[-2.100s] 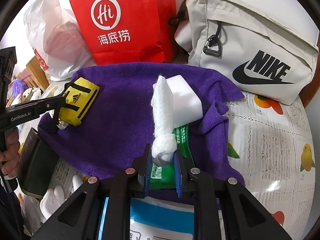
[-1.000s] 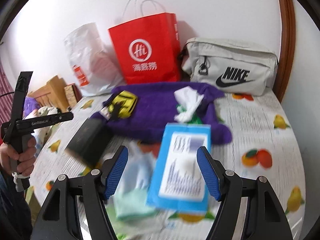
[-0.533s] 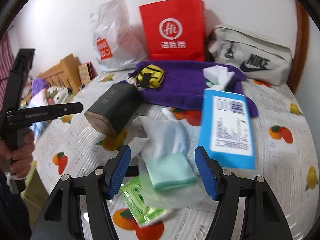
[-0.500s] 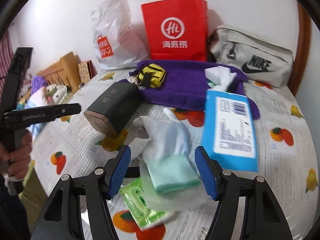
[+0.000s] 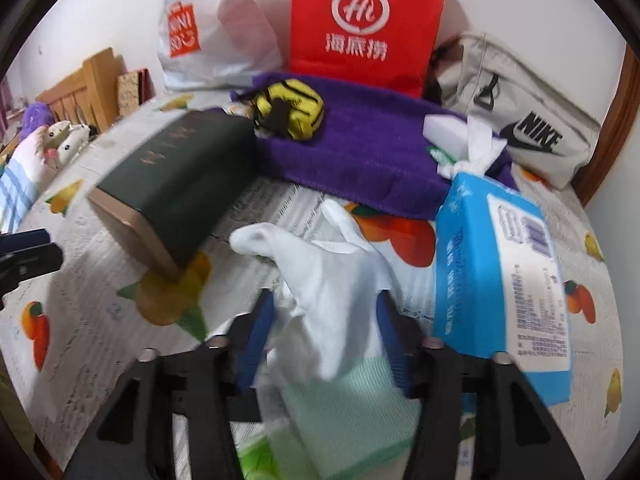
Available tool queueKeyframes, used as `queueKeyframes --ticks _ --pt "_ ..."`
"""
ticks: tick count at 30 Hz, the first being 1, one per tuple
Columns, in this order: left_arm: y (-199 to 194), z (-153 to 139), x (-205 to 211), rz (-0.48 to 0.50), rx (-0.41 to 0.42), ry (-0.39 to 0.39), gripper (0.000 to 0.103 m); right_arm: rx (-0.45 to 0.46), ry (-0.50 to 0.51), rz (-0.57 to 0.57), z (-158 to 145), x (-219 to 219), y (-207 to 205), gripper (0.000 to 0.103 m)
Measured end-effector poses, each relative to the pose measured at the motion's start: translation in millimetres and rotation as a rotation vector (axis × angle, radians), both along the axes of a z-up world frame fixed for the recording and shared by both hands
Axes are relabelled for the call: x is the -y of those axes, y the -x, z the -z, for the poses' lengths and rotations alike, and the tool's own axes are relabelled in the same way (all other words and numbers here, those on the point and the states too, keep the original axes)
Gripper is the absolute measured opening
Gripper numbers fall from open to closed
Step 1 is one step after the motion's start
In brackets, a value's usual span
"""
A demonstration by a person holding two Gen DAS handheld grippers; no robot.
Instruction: Organize soft objects
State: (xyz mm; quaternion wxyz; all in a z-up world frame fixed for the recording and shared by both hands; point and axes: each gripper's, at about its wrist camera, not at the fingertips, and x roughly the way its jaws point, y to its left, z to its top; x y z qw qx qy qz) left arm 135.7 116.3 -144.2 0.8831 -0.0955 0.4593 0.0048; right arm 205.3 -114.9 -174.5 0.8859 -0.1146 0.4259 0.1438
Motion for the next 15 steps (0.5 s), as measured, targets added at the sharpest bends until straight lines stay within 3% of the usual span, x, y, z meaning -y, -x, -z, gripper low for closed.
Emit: queueKeyframes --ticks 2,7,15 --pt "-0.7 2.4 0.2 0.005 -0.002 0.006 0.052 -0.036 -0.005 -0.012 5.3 0.3 -6.4 0.014" --pt "1.0 3.6 4.9 0.025 0.0 0.011 0.052 -0.02 -0.085 -0.013 -8.5 11.0 -0.4 0.008" --pt "10.4 4.6 41.1 0.151 -0.003 0.012 0.052 0.096 -0.209 -0.046 -67.4 30.5 40.8 0.007"
